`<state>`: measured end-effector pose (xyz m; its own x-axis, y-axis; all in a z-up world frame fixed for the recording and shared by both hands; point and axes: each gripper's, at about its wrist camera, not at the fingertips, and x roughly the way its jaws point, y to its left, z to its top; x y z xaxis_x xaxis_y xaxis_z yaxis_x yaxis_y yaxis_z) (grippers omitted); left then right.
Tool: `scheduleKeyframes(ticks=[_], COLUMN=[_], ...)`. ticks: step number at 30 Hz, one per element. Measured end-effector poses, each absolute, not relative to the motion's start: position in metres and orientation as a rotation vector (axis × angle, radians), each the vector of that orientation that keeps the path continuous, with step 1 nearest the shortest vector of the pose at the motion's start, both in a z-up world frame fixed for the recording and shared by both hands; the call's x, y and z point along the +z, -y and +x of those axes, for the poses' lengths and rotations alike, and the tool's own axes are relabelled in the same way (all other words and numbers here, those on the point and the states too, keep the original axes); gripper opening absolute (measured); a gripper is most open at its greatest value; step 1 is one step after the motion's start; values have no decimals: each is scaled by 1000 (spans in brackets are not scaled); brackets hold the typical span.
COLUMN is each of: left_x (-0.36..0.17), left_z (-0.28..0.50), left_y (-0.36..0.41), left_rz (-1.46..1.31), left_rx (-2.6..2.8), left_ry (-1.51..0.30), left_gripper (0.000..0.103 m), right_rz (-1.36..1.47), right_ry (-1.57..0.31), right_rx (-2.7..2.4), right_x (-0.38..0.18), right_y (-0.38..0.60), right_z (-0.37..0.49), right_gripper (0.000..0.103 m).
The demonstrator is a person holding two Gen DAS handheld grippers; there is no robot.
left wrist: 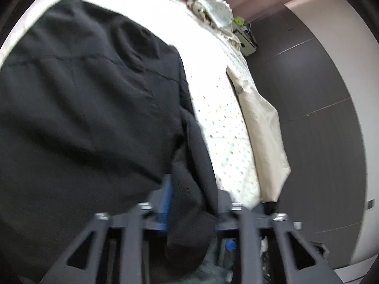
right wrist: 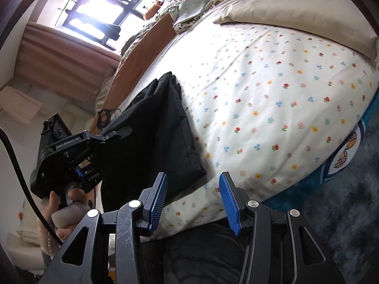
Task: Fold large clothes
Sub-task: 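Lay the folded end down and open the left gripper, then grasp the folded shirt edge with the right gripper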
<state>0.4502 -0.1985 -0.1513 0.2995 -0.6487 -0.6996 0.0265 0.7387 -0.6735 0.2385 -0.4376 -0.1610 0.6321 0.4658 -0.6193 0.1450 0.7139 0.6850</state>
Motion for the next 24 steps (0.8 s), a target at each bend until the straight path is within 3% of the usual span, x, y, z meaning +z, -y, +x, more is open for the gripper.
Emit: scheduleKeyframes(ticks=[2,12,21,23,24], left_x=[-149,-117,-138,-148,-154], left_z=[451,426,388,384,382], left_y=[196,127,28,18,13], left_rz=[-659,-554,-539,-525,-518], left_rx=[-534,-430,-240,-207,-184], left_ry=[-1203,-1068,-1036,-1047,-1057], left_gripper=[63,63,63,63,63], right_rz=[772,764,737,738,737], right_ry=[-878,-857,-841,-837,-832], right_rx=[206,284,304,281,272], right_x=[-158,-152,-146,-149,-149], right_y=[438,403,374,374,374], right_z=[236,252,273,278,280], right_gripper=[48,52,56,52,37])
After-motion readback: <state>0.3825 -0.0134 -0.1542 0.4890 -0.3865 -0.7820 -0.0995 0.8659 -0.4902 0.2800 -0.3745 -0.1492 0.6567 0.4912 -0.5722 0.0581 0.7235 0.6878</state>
